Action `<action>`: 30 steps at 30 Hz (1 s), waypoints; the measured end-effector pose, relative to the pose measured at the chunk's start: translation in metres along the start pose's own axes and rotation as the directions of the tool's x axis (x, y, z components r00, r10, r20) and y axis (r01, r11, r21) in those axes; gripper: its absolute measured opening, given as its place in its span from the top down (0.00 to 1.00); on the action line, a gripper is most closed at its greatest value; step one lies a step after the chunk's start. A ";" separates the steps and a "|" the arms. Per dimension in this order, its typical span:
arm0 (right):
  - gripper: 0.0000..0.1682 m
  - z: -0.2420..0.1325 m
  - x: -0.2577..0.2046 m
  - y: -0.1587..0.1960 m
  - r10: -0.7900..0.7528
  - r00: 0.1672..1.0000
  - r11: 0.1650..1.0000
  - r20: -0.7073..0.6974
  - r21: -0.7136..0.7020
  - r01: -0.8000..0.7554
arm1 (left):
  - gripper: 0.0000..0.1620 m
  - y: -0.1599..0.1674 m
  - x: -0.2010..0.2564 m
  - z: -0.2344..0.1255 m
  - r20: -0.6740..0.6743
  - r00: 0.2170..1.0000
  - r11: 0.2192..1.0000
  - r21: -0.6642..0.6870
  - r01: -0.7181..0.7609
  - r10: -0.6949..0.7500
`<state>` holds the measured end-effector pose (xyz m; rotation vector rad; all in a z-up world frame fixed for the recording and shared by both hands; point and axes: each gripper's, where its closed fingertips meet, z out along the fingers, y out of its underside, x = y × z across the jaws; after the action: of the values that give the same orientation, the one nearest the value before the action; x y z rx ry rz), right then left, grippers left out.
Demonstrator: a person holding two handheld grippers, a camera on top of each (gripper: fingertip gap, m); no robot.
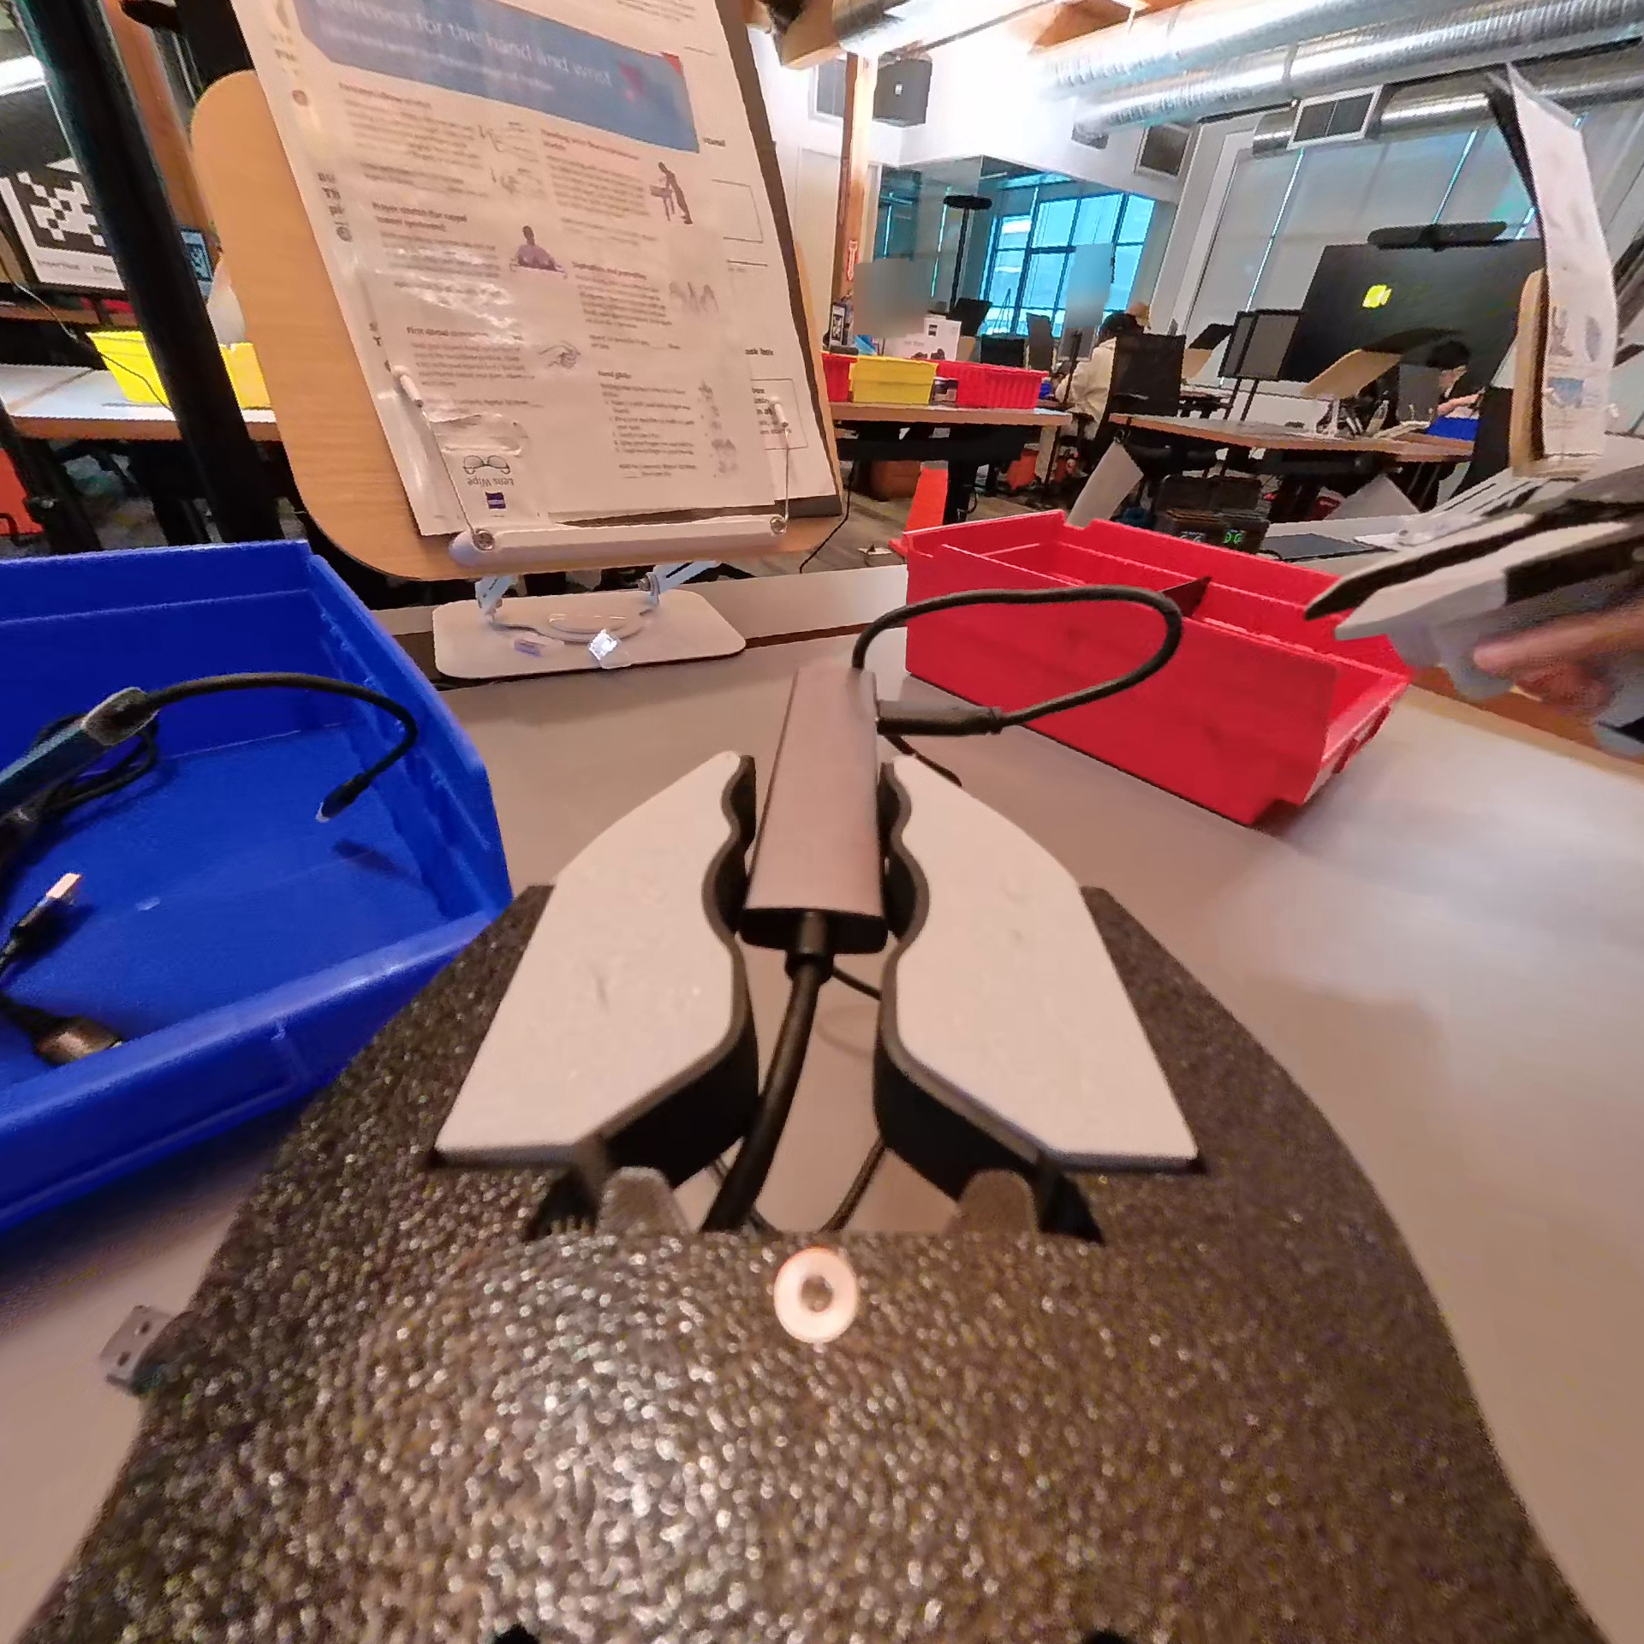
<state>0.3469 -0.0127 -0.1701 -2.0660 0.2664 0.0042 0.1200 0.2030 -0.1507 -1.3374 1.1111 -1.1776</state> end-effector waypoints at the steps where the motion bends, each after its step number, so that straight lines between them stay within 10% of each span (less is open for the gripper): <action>1: 0.80 0.003 -0.006 0.006 -0.034 0.999 0.999 -0.012 -0.032 0.034 | 0.84 0.000 0.001 0.000 -0.005 1.000 1.000 0.000 0.004 -0.004; 6: 0.90 0.024 -0.007 0.023 -0.153 0.970 0.985 -0.187 -0.113 0.134 | 0.84 0.001 0.006 0.001 -0.020 1.000 1.000 -0.003 0.000 0.000; 17: 0.96 0.070 0.031 -0.011 0.153 0.798 0.977 -0.583 0.212 -0.033 | 0.84 0.000 0.018 0.003 -0.039 0.999 1.000 -0.001 -0.022 0.022; 26: 0.78 0.066 0.021 -0.041 0.137 0.854 0.961 -0.501 0.277 0.009 | 0.84 0.006 0.018 0.005 -0.038 0.999 0.999 -0.013 -0.032 0.032; 30: 0.78 0.050 -0.117 -0.055 -0.002 0.999 0.911 -0.034 0.411 0.016 | 0.84 0.008 0.026 0.008 -0.060 0.996 0.998 0.001 -0.061 0.061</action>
<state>0.2489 0.0782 -0.1344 -1.6468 0.2543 -0.0855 0.1308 0.1770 -0.1564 -1.2669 1.1870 -1.1800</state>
